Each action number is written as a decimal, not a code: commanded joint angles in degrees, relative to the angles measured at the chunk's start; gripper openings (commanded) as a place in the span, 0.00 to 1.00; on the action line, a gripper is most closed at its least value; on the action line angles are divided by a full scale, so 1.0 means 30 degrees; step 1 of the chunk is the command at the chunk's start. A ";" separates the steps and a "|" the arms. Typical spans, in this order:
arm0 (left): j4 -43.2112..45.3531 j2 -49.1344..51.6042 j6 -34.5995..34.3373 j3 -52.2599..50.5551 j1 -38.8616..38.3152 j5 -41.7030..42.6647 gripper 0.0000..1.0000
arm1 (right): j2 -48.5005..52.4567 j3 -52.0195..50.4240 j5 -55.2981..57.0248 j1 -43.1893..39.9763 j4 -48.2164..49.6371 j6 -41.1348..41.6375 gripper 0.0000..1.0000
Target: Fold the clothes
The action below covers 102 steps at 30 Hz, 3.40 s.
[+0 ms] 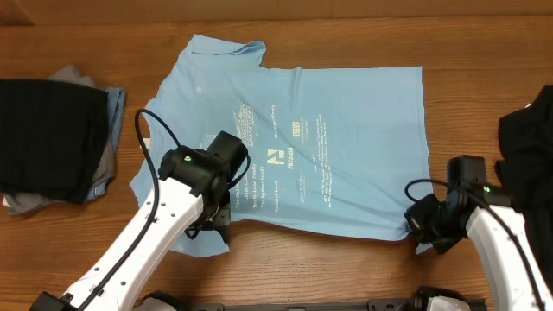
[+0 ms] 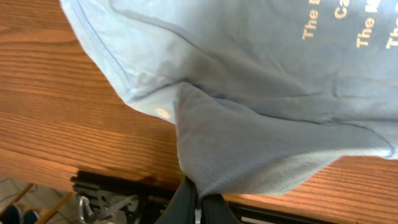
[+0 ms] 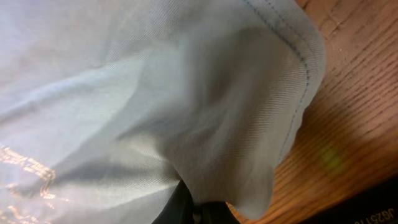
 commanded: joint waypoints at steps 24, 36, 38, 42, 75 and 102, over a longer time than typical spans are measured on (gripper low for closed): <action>0.4233 -0.0087 0.4626 0.2892 0.0809 -0.4058 0.04 | 0.3322 0.6244 0.2222 0.0080 0.0692 -0.3031 0.04; 0.5326 0.0262 0.4641 0.2885 0.2251 -0.4473 0.04 | 0.7082 0.9406 0.3373 0.2004 0.0838 -0.3424 0.04; 0.5574 0.0583 0.4641 0.2885 0.2514 -0.4473 0.04 | 0.7140 0.9675 0.3504 0.2171 0.1005 -0.3504 0.04; 0.5756 0.1443 0.4648 0.2885 0.2936 -0.4466 0.04 | 0.7140 0.9777 0.3548 0.2565 0.1625 -0.4138 0.04; 1.1293 0.3643 0.7140 0.2892 0.3133 -0.7125 0.04 | 0.9435 0.9755 0.4473 0.3286 0.6309 -0.3971 0.04; 1.1344 0.5122 0.7482 0.3745 0.3140 -0.7803 0.80 | 0.9449 0.9901 0.4714 0.3279 0.8459 -0.5559 1.00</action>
